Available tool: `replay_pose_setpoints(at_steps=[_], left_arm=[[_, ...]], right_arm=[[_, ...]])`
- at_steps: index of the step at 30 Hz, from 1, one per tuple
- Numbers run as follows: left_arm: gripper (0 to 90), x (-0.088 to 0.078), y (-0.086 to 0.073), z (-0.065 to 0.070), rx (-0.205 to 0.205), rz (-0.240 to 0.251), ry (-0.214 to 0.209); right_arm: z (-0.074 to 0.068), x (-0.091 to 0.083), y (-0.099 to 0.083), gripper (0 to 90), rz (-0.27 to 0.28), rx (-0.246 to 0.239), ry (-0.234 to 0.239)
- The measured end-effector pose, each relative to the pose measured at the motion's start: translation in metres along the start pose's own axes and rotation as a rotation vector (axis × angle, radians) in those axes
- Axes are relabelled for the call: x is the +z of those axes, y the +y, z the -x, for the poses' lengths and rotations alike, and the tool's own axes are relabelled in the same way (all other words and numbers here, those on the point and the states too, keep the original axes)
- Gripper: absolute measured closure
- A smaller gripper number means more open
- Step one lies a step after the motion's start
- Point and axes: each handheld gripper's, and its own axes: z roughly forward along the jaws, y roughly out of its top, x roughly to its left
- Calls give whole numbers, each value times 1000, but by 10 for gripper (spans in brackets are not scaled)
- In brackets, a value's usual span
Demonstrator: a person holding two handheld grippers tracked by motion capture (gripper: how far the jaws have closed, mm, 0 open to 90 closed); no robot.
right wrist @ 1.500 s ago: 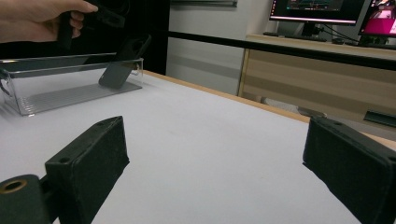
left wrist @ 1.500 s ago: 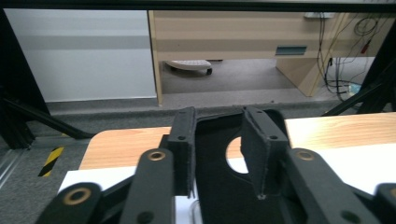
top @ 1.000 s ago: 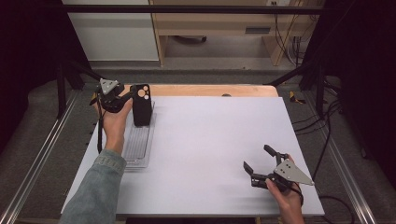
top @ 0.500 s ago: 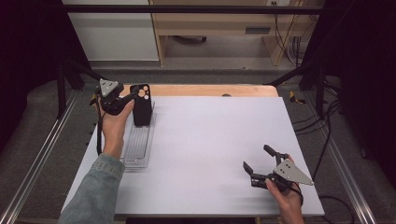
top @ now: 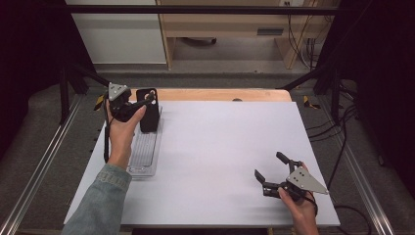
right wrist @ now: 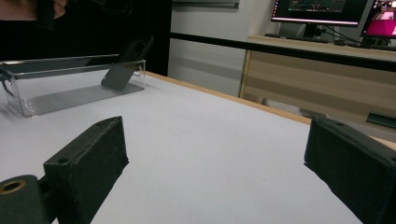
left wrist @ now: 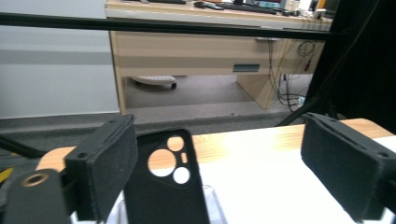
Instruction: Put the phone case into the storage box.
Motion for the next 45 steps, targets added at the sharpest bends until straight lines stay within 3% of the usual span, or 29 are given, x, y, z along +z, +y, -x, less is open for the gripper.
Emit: replay_pose_setpoints(at_steps=[13, 45], left_arm=[[47, -1, 4, 10, 18, 16, -40], [33, -5, 10, 29, 46, 42, -122]], right_arm=[[0, 0, 0, 57, -1, 3, 0], [0, 0, 0, 48, -2, 8, -1]])
